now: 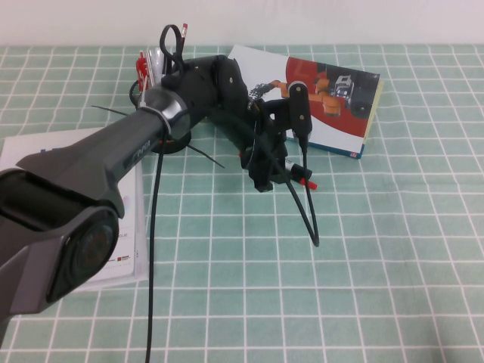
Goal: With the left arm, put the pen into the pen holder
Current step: Pick up the pen on the table
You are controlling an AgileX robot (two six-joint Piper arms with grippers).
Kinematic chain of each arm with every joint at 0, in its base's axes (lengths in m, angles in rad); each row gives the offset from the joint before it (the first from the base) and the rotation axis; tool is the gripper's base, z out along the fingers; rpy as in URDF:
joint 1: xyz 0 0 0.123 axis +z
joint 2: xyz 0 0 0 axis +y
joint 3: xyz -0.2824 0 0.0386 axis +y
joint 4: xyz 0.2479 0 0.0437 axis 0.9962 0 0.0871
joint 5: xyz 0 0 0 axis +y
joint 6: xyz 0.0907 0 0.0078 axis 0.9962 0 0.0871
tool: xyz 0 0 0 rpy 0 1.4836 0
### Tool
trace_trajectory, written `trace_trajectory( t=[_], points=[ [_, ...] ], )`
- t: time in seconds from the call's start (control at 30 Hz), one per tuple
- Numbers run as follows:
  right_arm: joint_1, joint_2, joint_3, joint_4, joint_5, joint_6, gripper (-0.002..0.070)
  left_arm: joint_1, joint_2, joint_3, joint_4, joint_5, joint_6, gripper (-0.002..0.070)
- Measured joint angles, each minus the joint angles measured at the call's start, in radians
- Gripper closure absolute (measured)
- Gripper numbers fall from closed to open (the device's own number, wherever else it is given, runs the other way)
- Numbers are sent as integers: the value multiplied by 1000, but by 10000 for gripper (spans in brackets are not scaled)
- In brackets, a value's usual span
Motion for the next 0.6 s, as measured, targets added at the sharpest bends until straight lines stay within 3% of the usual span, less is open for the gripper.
trace_trajectory(
  t=[0.6],
  points=[
    [0,0,0,0,0,0,696,-1,10,2,44,35,-115,326]
  ],
)
